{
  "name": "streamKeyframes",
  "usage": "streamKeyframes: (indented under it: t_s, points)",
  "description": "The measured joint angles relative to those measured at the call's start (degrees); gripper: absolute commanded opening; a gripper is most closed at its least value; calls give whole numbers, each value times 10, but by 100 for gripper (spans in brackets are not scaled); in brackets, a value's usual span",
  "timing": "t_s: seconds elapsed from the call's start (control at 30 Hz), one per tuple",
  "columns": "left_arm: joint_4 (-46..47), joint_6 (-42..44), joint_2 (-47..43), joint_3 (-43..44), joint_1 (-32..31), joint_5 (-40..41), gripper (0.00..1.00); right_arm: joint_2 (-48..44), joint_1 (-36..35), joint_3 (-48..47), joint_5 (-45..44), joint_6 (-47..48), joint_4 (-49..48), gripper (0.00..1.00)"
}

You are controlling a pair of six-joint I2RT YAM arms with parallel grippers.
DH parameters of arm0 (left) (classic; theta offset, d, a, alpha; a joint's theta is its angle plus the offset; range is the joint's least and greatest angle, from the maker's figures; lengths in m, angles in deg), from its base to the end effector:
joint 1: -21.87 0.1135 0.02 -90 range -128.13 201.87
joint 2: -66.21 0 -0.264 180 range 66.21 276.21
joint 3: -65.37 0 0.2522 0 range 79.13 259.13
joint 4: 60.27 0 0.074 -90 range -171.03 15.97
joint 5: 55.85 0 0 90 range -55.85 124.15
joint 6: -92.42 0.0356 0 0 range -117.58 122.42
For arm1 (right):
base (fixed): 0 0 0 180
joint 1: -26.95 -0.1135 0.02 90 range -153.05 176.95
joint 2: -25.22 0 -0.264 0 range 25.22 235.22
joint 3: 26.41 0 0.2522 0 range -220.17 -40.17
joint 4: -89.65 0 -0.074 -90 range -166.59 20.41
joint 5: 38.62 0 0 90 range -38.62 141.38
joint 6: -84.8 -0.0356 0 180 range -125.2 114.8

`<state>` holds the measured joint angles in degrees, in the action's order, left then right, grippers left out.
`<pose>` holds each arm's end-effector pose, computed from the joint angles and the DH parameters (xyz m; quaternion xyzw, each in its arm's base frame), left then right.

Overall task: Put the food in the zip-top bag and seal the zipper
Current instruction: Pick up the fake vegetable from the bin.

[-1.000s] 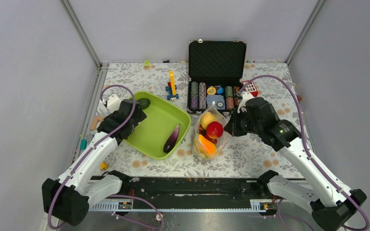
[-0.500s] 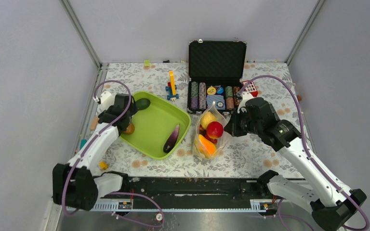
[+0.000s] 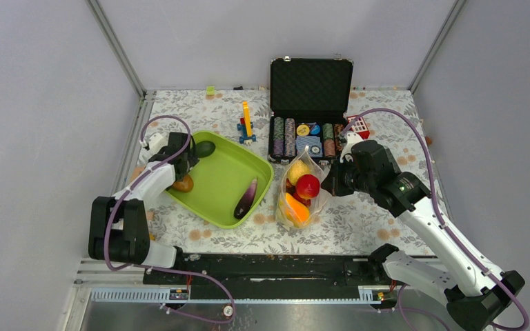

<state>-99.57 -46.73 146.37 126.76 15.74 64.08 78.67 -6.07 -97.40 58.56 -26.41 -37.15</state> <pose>0.2695 -0.0111 0.2035 -0.4066 0.8381 0.0967 0.3506 0.1586 0.1084 0.3379 -0.1198 0.8803 0.2573 0.3803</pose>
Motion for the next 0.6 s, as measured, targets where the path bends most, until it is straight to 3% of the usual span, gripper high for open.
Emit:
streamKeyframes:
  t_s: [0.33, 0.6]
  points:
    - [0, 1, 65, 11, 1, -34, 98, -2, 0, 0, -5, 2, 1, 1]
    - [12, 2, 86, 11, 1, -65, 90, -2, 0, 0, -5, 4, 1, 1]
